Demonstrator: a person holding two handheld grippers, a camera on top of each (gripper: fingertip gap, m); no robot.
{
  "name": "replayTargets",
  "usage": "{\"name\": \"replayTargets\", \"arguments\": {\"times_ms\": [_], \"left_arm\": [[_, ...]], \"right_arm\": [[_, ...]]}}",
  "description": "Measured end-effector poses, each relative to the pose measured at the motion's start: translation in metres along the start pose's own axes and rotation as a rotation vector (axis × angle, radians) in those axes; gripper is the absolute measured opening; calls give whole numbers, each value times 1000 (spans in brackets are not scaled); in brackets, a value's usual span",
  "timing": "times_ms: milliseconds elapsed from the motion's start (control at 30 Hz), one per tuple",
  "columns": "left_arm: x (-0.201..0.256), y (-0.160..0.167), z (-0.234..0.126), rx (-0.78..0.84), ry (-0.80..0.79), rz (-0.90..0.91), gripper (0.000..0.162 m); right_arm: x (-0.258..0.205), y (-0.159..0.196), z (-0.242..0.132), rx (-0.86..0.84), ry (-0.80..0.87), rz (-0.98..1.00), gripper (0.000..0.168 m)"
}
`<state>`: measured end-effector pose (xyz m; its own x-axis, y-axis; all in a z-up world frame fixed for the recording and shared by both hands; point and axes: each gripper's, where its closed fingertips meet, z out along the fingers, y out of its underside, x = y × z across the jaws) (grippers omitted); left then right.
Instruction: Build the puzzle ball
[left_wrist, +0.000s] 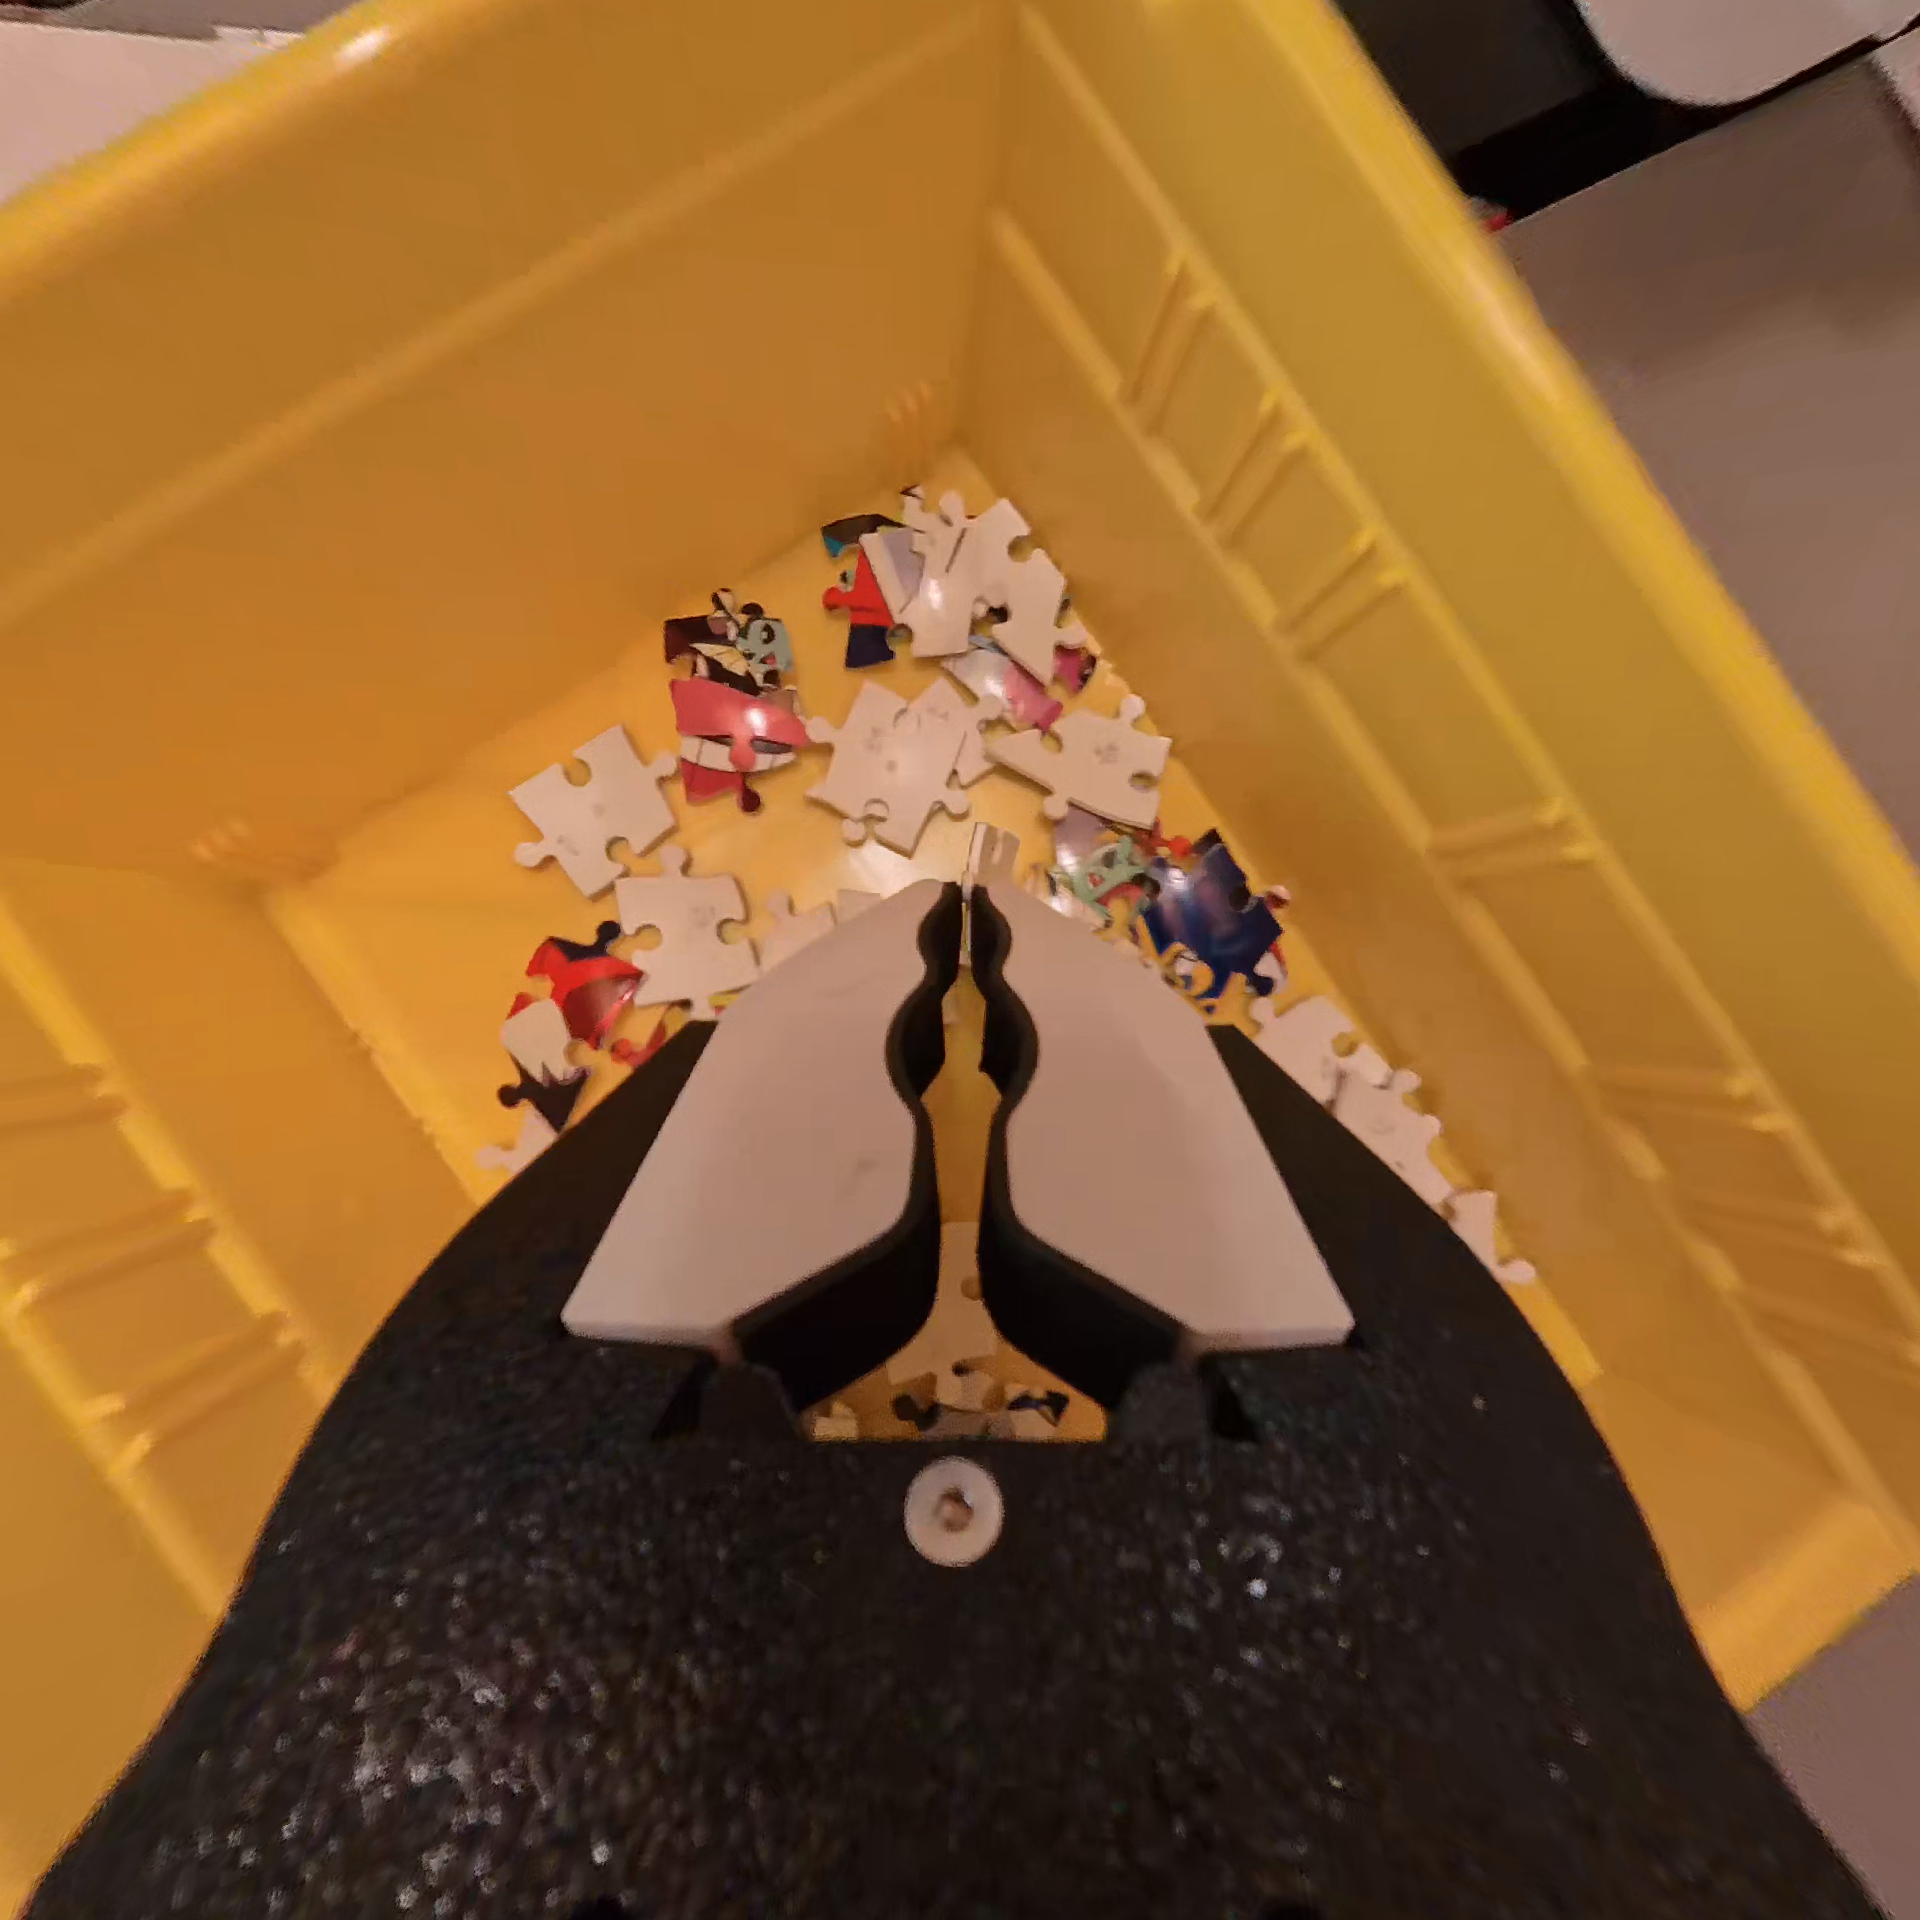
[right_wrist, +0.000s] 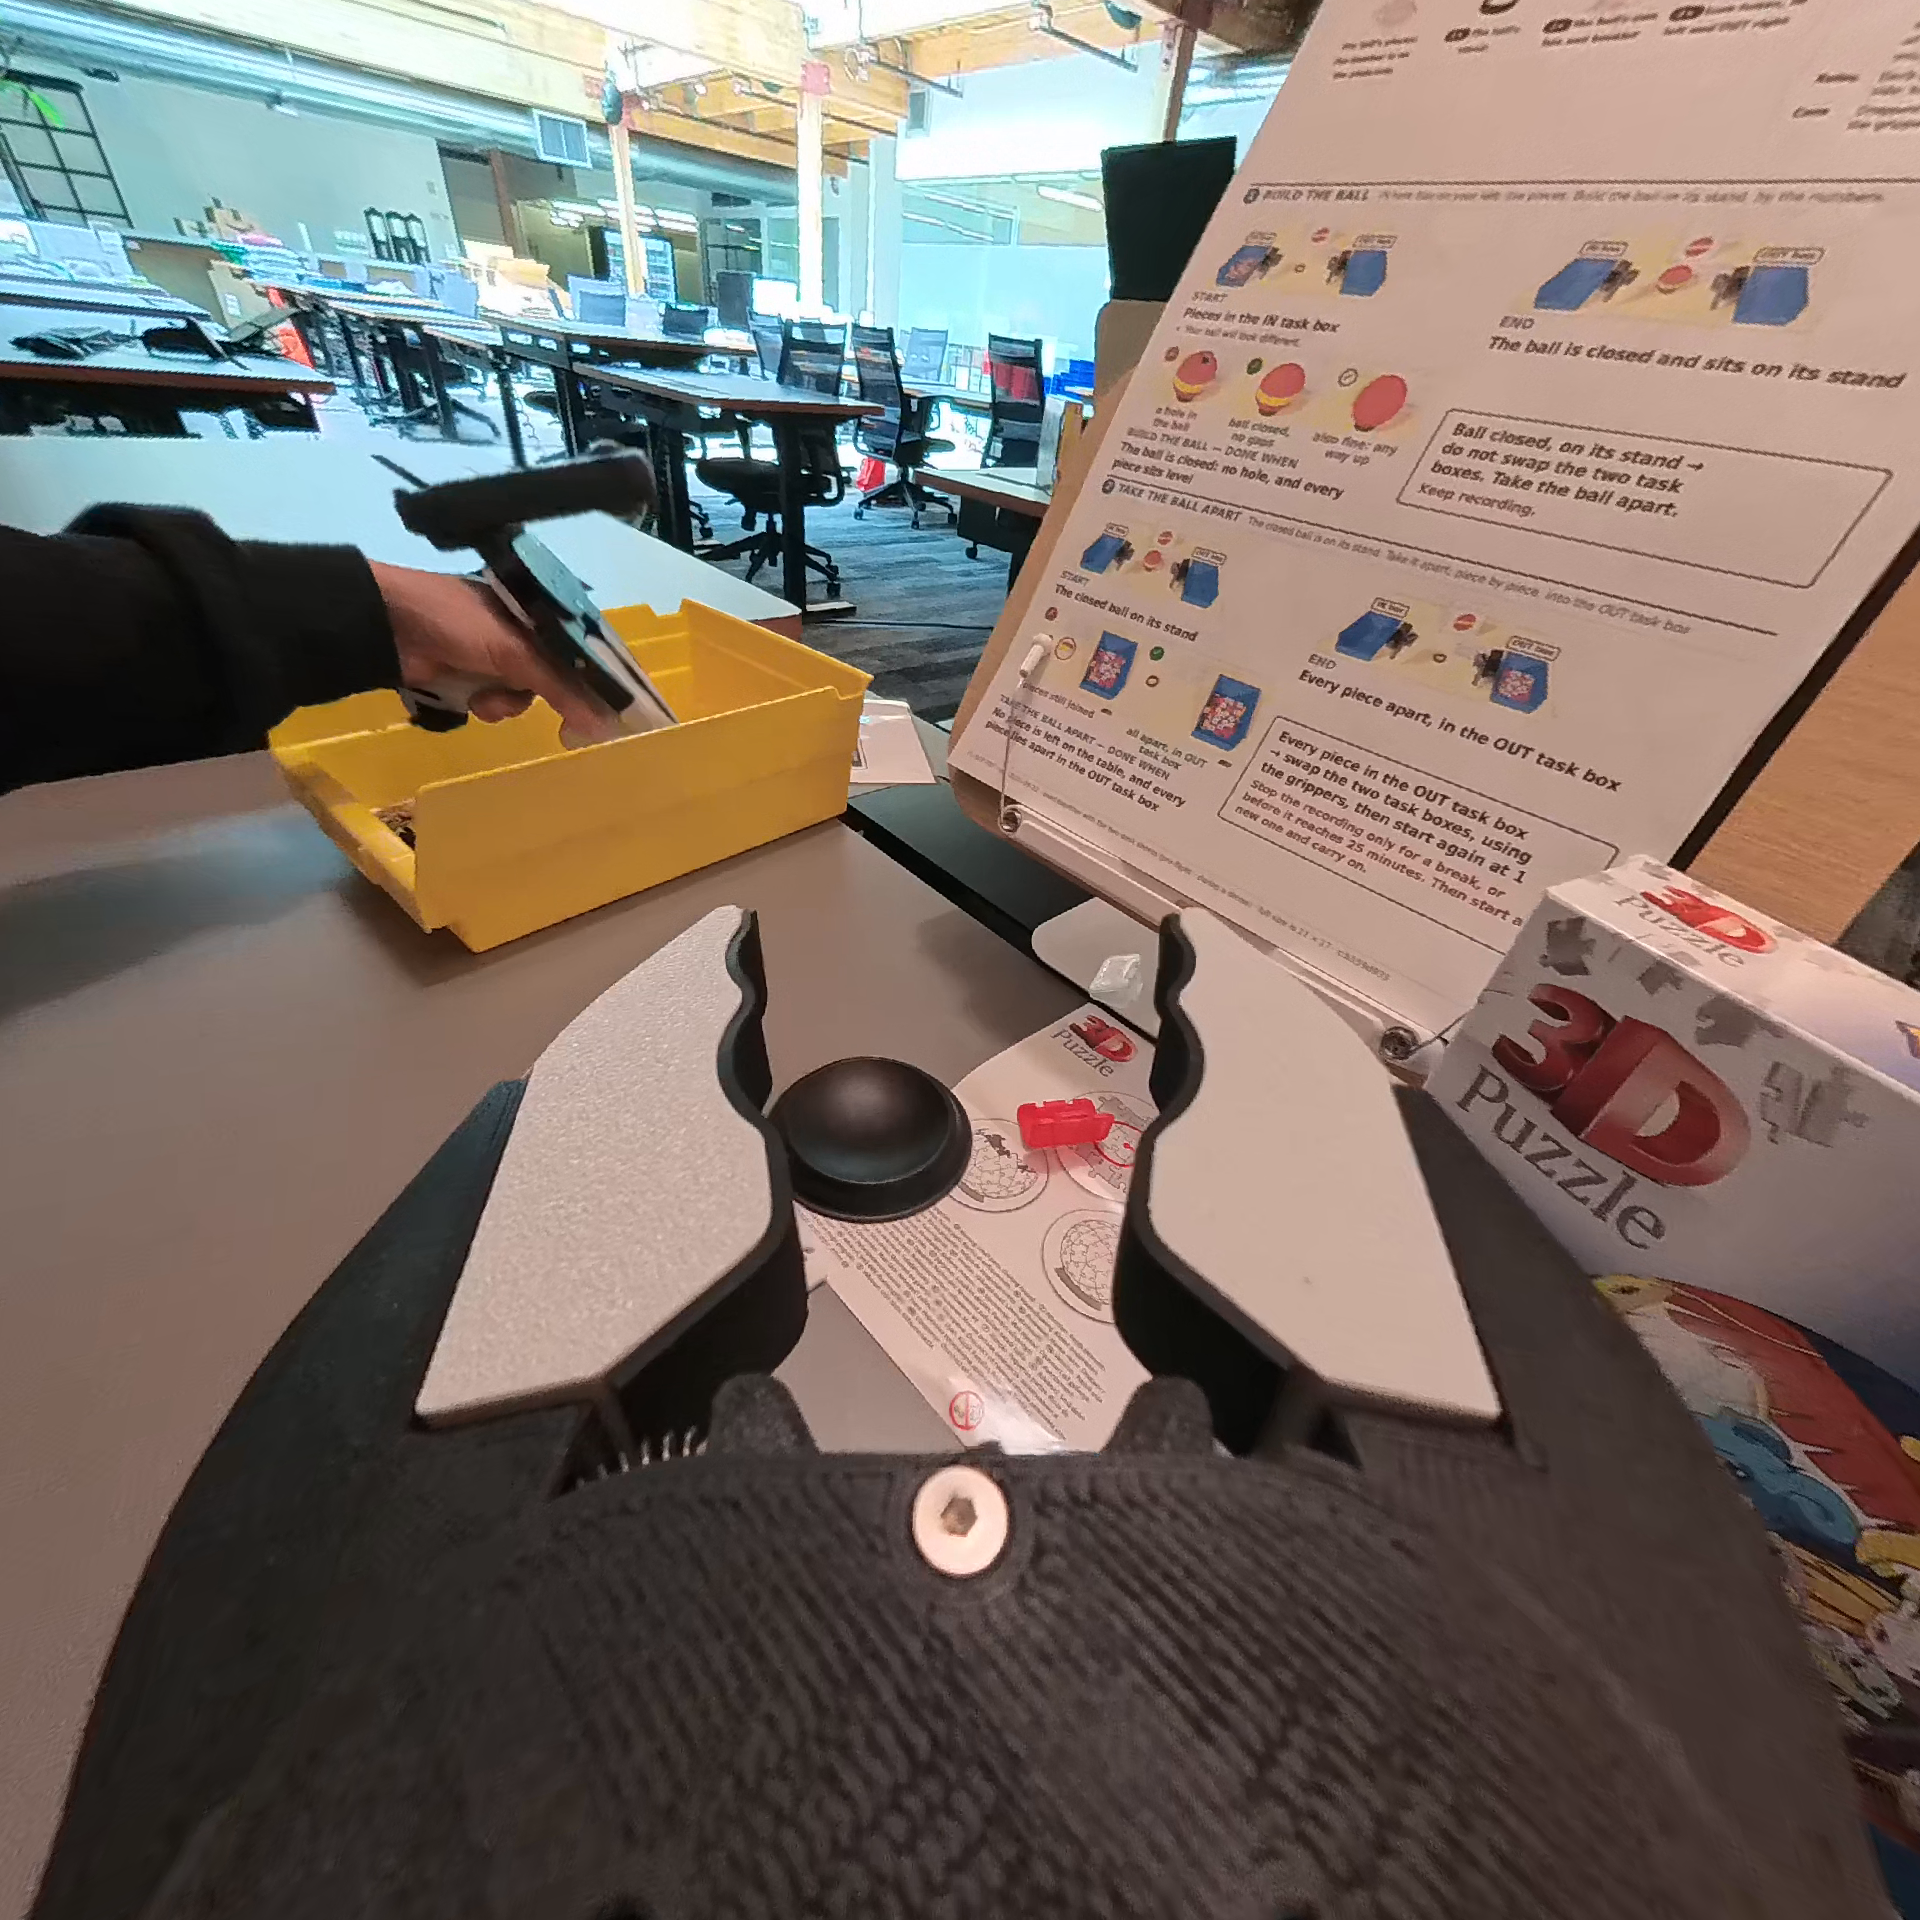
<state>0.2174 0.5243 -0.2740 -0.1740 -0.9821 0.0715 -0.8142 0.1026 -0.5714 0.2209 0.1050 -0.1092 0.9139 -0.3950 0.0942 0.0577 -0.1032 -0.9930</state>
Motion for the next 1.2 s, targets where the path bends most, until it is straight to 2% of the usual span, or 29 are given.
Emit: {"name": "replayTargets", "arguments": {"times_ms": [33,200,367,500,667,900,1067,1100,1167,1200], "left_arm": [[6,-4,-6,16,22,-1,1],[56,-26,-65,63,237,1,1],[150,-39,-129,65,523,172,1],[231,-28,-153,-55,722,359,1],[312,-18,-171,-171,909,557,1],[352,-24,-173,-234,893,684,1],[360,-34,-170,-172,863,677,2],[361,-41,-168,-120,824,655,7],[357,-55,-162,-13,715,622,34],[357,-59,-160,34,679,616,36]], "right_arm": [[-2,0,1,-2,-7,-4,72],[-19,-7,6,12,-60,-9,66],[-76,-16,25,32,-282,54,51],[-122,-15,38,-7,-407,46,44],[-165,-20,41,-19,-590,197,34],[-173,-30,30,3,-693,288,7],[-155,-31,31,-4,-639,318,2],[-148,-35,30,22,-630,355,2],[-125,-43,27,86,-577,441,2],[-115,-46,25,118,-555,475,2]]}}
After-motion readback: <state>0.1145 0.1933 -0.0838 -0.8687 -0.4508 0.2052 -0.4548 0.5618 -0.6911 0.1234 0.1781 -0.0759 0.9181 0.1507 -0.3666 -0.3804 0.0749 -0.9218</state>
